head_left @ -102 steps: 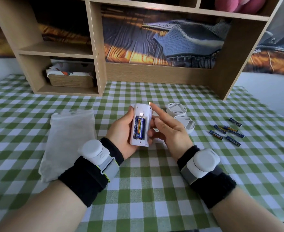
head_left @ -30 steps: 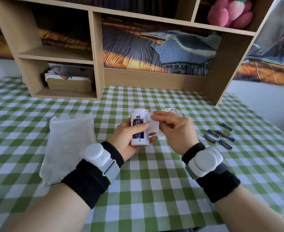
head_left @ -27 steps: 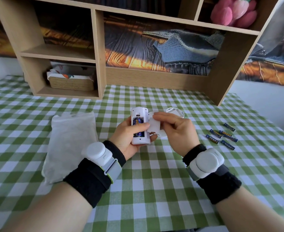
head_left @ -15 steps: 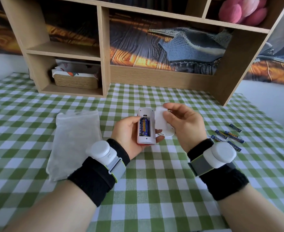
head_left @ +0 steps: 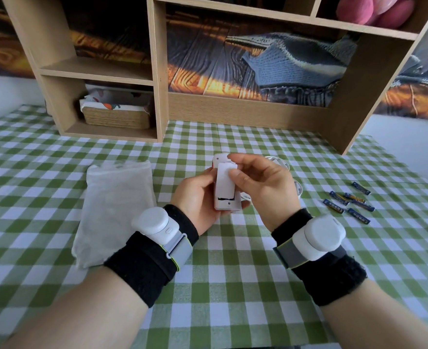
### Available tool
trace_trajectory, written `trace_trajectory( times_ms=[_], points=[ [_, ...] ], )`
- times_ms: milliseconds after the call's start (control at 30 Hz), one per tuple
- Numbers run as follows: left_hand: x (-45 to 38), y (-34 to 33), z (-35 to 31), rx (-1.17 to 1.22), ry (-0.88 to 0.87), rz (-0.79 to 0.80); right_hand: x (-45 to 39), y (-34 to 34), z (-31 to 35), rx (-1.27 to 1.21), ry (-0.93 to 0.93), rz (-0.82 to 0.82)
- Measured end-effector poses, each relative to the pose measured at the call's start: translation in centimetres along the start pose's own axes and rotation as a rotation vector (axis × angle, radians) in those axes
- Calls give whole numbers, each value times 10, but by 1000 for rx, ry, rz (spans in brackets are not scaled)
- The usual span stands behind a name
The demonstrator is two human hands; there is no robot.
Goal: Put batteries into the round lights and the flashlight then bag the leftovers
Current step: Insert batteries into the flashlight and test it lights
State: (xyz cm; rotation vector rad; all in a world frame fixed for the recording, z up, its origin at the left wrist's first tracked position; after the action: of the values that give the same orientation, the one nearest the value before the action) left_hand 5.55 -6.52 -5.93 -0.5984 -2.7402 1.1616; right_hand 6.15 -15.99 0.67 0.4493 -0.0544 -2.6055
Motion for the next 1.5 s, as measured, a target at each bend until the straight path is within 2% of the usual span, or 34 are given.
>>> trace_trajectory(
  times_ms=[500,1267,1400,1500],
  points=[
    [-2,3,1,-40,9,4,4,10,-12,-49,-59,-51],
    [0,0,-1,-95,-10,-13,7,10,-18,-116,-65,-31],
    [1,0,-1,-111,-4,-22,7,13,-19,-50,-78,-29],
    [1,-1,-1,-116,8,-7,8,17,-17,106,-60,-58]
  ],
)
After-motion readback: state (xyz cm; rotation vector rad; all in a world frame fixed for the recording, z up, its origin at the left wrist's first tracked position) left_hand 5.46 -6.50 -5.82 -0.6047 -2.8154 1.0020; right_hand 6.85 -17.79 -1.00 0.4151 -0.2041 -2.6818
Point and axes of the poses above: each hand's wrist, its own x-axis away from the middle knuckle, its own y-axis out of the back of the hand, z = x × y, the point moved 9 cm from there along -x, towards the middle knuckle, and after that the axes turned 15 degrees about z, right-handed, at the moved point
